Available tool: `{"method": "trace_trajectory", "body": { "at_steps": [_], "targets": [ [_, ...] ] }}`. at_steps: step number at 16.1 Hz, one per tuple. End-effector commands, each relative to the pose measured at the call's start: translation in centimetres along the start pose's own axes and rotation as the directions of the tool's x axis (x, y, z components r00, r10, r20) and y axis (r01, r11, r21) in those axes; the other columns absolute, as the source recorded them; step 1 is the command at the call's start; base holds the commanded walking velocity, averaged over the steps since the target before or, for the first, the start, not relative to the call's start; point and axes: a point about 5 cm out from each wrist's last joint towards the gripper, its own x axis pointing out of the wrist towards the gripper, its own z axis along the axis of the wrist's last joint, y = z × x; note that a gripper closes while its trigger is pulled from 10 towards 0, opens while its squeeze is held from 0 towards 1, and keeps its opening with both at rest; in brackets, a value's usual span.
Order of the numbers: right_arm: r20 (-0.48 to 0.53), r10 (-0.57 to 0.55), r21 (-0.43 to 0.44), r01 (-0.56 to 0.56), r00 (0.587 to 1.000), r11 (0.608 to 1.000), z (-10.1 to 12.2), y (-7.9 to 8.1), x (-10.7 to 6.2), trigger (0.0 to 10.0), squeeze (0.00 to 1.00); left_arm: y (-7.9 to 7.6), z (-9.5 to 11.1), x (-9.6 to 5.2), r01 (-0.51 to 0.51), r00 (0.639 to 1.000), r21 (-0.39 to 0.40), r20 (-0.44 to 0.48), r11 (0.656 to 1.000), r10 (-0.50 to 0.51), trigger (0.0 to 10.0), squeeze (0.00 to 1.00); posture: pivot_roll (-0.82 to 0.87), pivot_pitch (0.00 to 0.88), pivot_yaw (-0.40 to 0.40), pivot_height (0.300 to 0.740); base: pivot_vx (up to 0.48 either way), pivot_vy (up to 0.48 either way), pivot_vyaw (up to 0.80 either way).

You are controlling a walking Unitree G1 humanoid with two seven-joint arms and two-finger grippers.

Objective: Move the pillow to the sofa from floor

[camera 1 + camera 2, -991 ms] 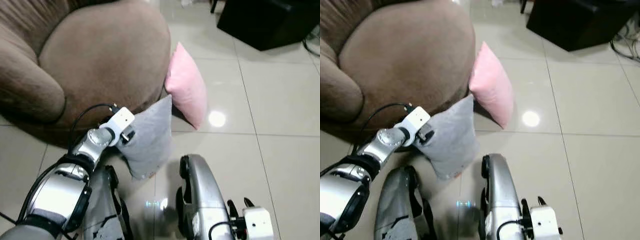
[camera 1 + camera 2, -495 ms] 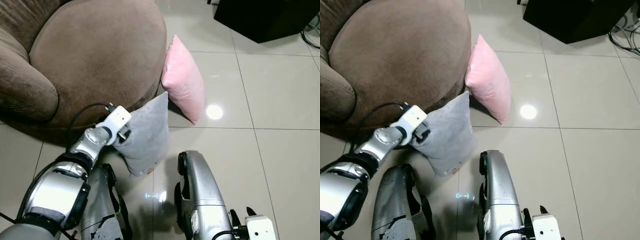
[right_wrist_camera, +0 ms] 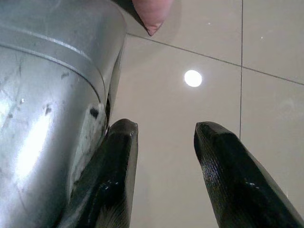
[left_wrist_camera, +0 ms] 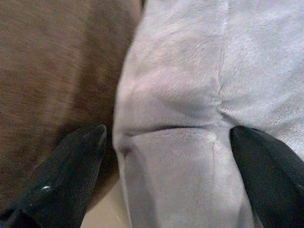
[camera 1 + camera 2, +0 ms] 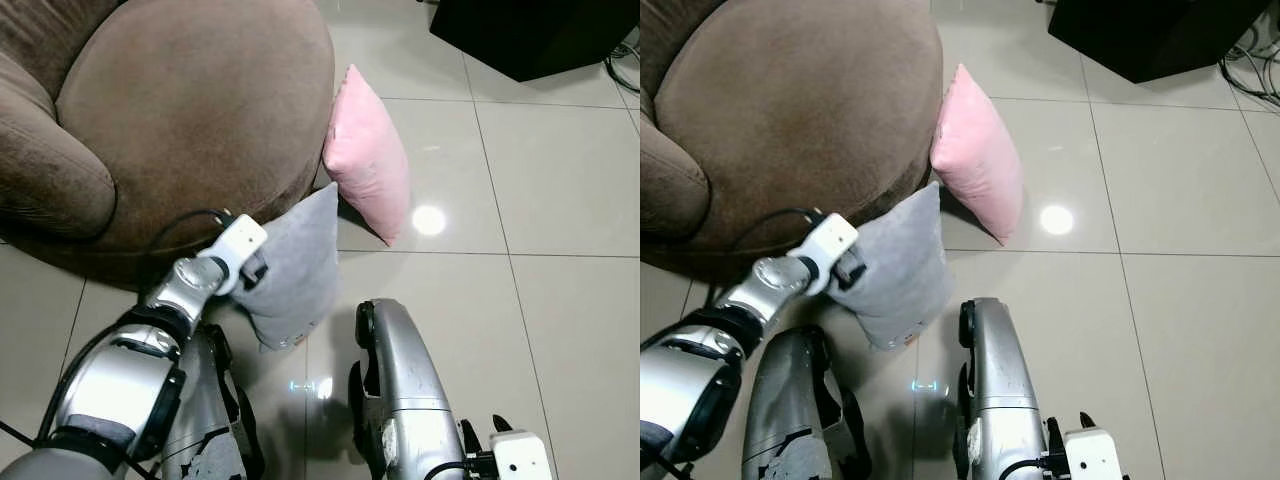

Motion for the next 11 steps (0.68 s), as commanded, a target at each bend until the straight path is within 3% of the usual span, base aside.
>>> {"method": "trace_trajectory", "body": {
  "at_steps": [1, 2, 9, 10, 11],
  "targets": [
    [-0.057, 0.014, -0.006, -0.014, 0.998, 1.0, -0.9, 0.1, -0.9, 10.0, 0.0, -1.2, -1.6, 0.0, 0.046, 0.997, -0.001, -0.061, 0.999, -0.046, 10.0, 0.0, -0.25, 0.328, -0.064, 0.534, 0.0, 0.0, 0.0],
    [-0.055, 0.014, -0.005, -0.014, 0.998, 1.0, -0.7, 0.3, -1.0, 10.0, 0.0, -1.3, -1.6, 0.1, 0.054, 0.997, -0.001, -0.061, 0.999, -0.054, 10.0, 1.0, -0.25, 0.329, -0.062, 0.534, 0.0, 0.0, 0.0],
    [-0.044, 0.015, -0.009, -0.015, 0.999, 1.0, 0.8, 0.2, -1.3, 10.0, 0.0, -1.5, -1.4, 0.2, 0.012, 0.999, -0.042, -0.048, 0.999, -0.014, 10.0, 1.0, -0.26, 0.336, -0.069, 0.534, 0.0, 0.0, 0.0],
    [-0.048, 0.015, -0.01, -0.016, 0.999, 1.0, 0.8, 0.2, -1.4, 10.0, 0.0, -1.6, -1.5, 0.2, 0.018, 0.999, -0.054, -0.047, 0.998, -0.021, 0.0, 1.0, -0.26, 0.338, -0.07, 0.534, 0.0, 0.0, 0.0],
    [-0.05, 0.016, -0.01, -0.017, 0.999, 1.0, 0.9, 0.2, -1.5, 10.0, 0.0, -1.6, -1.6, 0.2, 0.012, 0.999, -0.052, -0.049, 0.999, -0.015, 0.0, 1.0, -0.26, 0.341, -0.071, 0.534, 0.0, 0.0, 0.0]
  ]
}}
